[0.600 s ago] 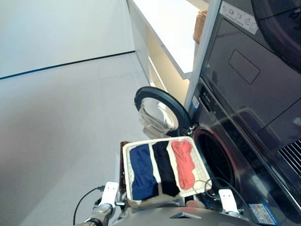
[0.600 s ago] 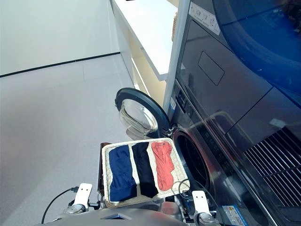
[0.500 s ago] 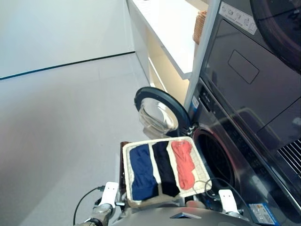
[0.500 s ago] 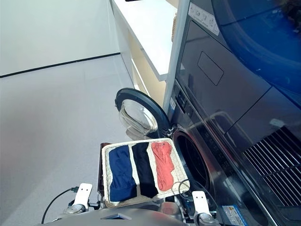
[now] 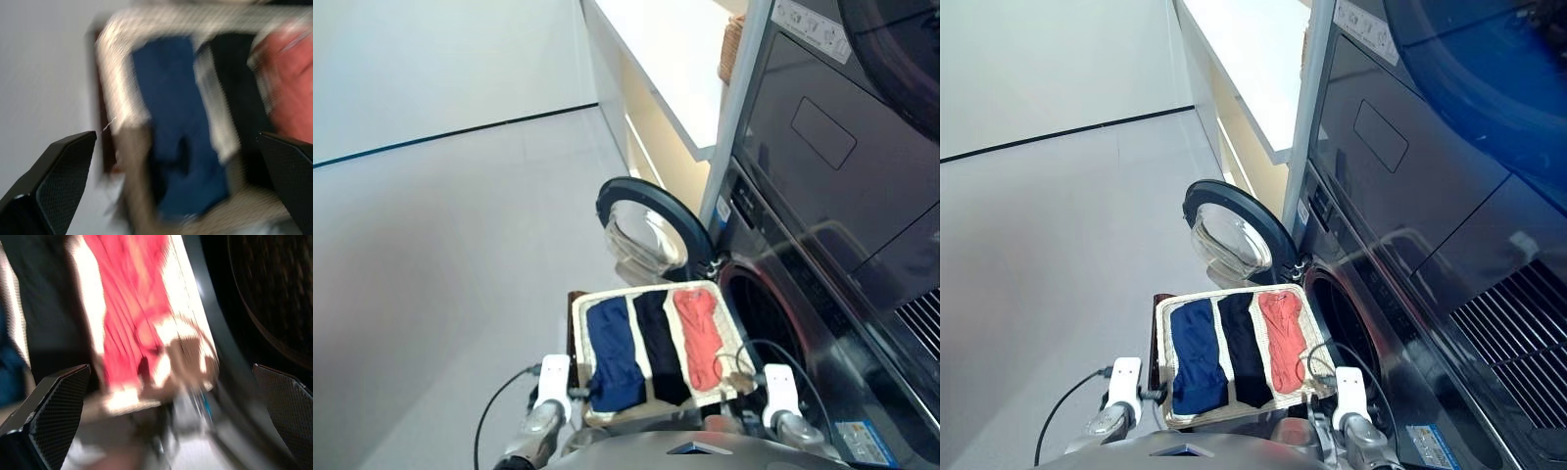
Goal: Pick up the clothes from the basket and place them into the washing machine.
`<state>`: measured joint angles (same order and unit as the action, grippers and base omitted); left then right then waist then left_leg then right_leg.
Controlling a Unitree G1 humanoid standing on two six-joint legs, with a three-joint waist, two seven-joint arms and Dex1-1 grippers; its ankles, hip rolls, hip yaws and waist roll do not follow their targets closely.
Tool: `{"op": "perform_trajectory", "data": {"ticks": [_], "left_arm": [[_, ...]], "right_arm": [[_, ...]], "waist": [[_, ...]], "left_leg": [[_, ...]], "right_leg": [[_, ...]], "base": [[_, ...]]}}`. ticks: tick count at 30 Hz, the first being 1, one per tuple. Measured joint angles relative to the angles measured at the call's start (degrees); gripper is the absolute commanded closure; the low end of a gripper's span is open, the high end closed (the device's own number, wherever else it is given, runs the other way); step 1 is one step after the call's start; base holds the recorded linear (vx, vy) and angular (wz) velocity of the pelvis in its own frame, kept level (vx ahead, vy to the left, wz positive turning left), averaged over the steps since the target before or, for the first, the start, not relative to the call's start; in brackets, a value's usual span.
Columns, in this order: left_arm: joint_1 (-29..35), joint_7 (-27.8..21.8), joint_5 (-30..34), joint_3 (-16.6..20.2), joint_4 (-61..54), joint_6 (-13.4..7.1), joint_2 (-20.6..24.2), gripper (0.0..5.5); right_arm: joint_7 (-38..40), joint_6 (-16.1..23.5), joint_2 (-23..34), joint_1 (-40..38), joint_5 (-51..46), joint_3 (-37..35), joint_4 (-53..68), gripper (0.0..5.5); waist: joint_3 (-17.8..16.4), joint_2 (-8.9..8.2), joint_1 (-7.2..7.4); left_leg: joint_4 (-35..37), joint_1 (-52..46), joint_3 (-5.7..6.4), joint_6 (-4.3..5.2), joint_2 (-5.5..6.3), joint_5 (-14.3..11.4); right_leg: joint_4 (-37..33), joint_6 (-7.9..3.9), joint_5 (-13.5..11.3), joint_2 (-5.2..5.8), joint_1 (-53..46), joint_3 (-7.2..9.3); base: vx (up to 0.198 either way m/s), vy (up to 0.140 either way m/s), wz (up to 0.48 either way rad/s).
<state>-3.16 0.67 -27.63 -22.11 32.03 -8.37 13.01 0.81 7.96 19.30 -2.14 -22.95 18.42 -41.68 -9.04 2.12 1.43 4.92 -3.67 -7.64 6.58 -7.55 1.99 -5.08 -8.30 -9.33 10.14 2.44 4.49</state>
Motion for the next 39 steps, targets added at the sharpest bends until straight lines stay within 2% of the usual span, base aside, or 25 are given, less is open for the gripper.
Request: {"op": "perform_trajectory", "data": {"ticks": [3,5,11,14,15,16,18,20,23,24,27,29,30,31,32,33,35,39], "left_arm": [[5.06,2.25,-1.65,-0.77,-3.70,-0.06,0.03,0.00],[7.74,4.08,-2.83,-1.61,-3.65,-0.10,-0.21,0.00],[16.19,8.83,-2.85,-3.69,-2.95,-0.24,-0.75,0.00],[22.06,12.06,-2.66,-4.58,-1.71,-0.55,-0.89,0.00],[24.34,13.18,-2.66,-4.79,-0.79,-0.55,-1.18,0.00],[25.73,14.51,-2.64,-4.80,-0.64,-0.67,-1.49,0.00],[27.68,16.73,-2.47,-4.75,-0.71,-1.36,-1.49,0.00],[30.01,18.77,-2.45,-4.62,-0.03,-1.44,-1.55,0.00],[33.16,21.72,-1.25,-4.52,1.53,-1.42,-2.17,0.00],[33.66,22.58,-1.24,-4.30,1.75,-1.41,-2.15,0.00],[34.20,24.62,-0.57,-3.63,2.67,-1.30,-2.15,0.00],[34.89,26.17,-0.23,-1.53,3.22,-1.32,-1.94,0.00],[35.50,27.11,-0.29,0.14,3.45,-1.27,-1.85,0.00],[35.97,27.84,-0.38,1.02,3.69,-1.21,-1.52,0.00],[36.11,28.41,-0.37,1.60,3.60,-1.26,-0.62,0.00],[36.46,29.03,-0.39,2.24,3.60,-1.28,-0.28,0.00],[37.08,29.75,-0.44,3.45,5.04,-1.50,1.32,0.00],[40.74,30.35,-1.72,5.70,10.39,-1.39,1.77,0.00]], "right_arm": [[1.73,0.13,1.12,2.60,-1.85,0.21,10.39,0.00],[2.68,0.28,2.45,4.37,-2.28,2.04,16.34,0.00],[6.82,1.67,2.37,12.68,-2.24,3.08,23.68,0.00],[9.62,2.98,2.36,17.25,-2.01,4.37,28.27,0.00],[10.41,3.07,2.35,18.68,-1.91,4.50,29.42,0.00],[11.42,3.16,2.33,19.55,-1.27,4.66,30.92,0.00],[13.05,3.85,2.12,21.63,-0.36,5.12,33.34,0.00],[14.40,4.07,1.79,24.85,0.22,5.78,34.35,0.00],[15.90,5.26,2.56,25.84,0.33,5.73,38.47,0.00],[16.38,5.41,2.74,25.96,0.36,5.52,39.37,0.00],[17.68,6.37,2.68,26.42,0.36,5.37,39.98,0.00],[18.62,7.09,2.51,27.44,0.36,5.59,40.09,0.00],[19.11,7.32,2.35,28.26,0.36,5.76,40.02,0.00],[19.47,7.36,2.22,28.50,0.36,5.83,40.08,0.00],[19.94,7.35,2.19,28.37,0.38,5.90,40.11,0.00],[20.13,7.32,2.04,28.53,0.38,5.95,40.01,0.00],[20.27,7.45,1.86,29.21,0.38,6.45,40.04,0.00],[20.22,7.51,1.83,30.44,0.37,7.81,40.05,0.00]], "waist": [[-3.56,0.00,0.07],[-4.68,-0.27,-0.06],[-12.28,-2.93,0.07],[-16.63,-3.65,0.13],[-18.11,-3.71,0.33],[-18.70,-3.75,0.60],[-19.38,-4.25,0.71],[-21.25,-4.61,1.55],[-21.43,-4.74,1.85],[-21.51,-4.76,1.85],[-21.42,-4.92,2.13],[-21.35,-5.01,2.48],[-21.43,-5.09,2.80],[-21.50,-5.19,2.55],[-21.54,-5.39,2.59],[-21.57,-5.44,2.55],[-21.55,-5.48,2.40],[-21.55,-5.49,3.64]], "left_leg": [[-0.07,1.80,0.09,0.10,-0.19,1.01],[-0.08,3.02,-0.29,0.25,-0.37,1.29],[-3.39,8.97,-0.32,0.70,-0.44,1.81],[-8.83,16.07,0.17,0.77,-0.54,0.78],[-10.28,18.13,0.74,0.77,-0.53,0.65],[-11.72,20.72,1.27,0.79,-0.59,0.52],[-15.59,26.07,1.56,0.80,-0.85,-0.46],[-19.46,30.37,2.11,0.59,-0.99,-1.53],[-26.69,38.81,3.64,0.63,-1.41,-3.52],[-28.75,41.44,4.43,0.60,-1.50,-4.07],[-32.27,45.39,4.81,0.61,-1.61,-5.28],[-34.64,49.06,5.75,0.89,-1.41,-5.88],[-35.59,51.05,6.61,0.88,-1.54,-6.14],[-36.61,52.57,6.72,0.91,-2.13,-6.29],[-38.96,54.08,6.92,1.00,-1.67,-6.71],[-40.22,55.03,7.55,1.47,-1.81,-7.21],[-40.55,55.86,7.95,1.66,-2.23,-7.32],[-40.89,57.62,8.15,1.78,-2.24,-7.40]], "right_leg": [[0.09,0.10,-0.78,-0.26,1.98,-0.15],[0.11,0.29,-1.16,-0.54,3.70,-0.85],[0.65,1.18,-3.32,-0.80,8.78,-1.78],[5.50,1.18,-2.45,-0.70,15.63,-2.51],[6.73,1.26,-2.17,-0.64,17.38,-2.47],[8.36,1.34,-1.79,-0.62,19.83,-2.30],[12.20,1.59,-0.88,-0.67,25.25,-2.84],[15.55,1.67,-0.22,-0.69,29.24,-3.17],[23.08,2.06,2.22,-0.78,37.42,-3.25],[25.01,2.51,2.93,-0.80,39.74,-3.00],[28.47,2.55,3.94,-0.77,43.78,-3.59],[29.41,2.29,4.17,-0.97,46.92,-3.79],[29.66,1.60,4.64,-1.32,48.76,-3.82],[33.58,1.49,5.89,-1.67,50.50,-3.99],[38.43,2.70,8.11,-2.16,52.46,-4.84],[39.90,3.36,9.08,-2.42,53.53,-4.74],[40.19,3.68,9.03,-3.05,54.62,-4.74],[39.90,3.70,8.99,-3.30,56.44,-4.78]], "base": [[-0.081,-0.021,-0.009],[-0.176,-0.031,-0.127],[-0.169,-0.046,-0.059],[-0.157,-0.059,0.022],[-0.153,-0.041,0.154],[-0.144,-0.030,0.158],[-0.161,-0.034,0.043],[-0.137,-0.030,0.044],[-0.109,-0.034,0.127],[-0.099,-0.028,0.136],[-0.090,-0.013,0.018],[0.000,0.000,0.000],[0.053,-0.002,-0.197],[0.000,0.000,0.000],[0.000,0.000,0.000],[0.000,0.000,0.000],[0.000,0.000,0.000],[0.000,0.000,0.000]]}}
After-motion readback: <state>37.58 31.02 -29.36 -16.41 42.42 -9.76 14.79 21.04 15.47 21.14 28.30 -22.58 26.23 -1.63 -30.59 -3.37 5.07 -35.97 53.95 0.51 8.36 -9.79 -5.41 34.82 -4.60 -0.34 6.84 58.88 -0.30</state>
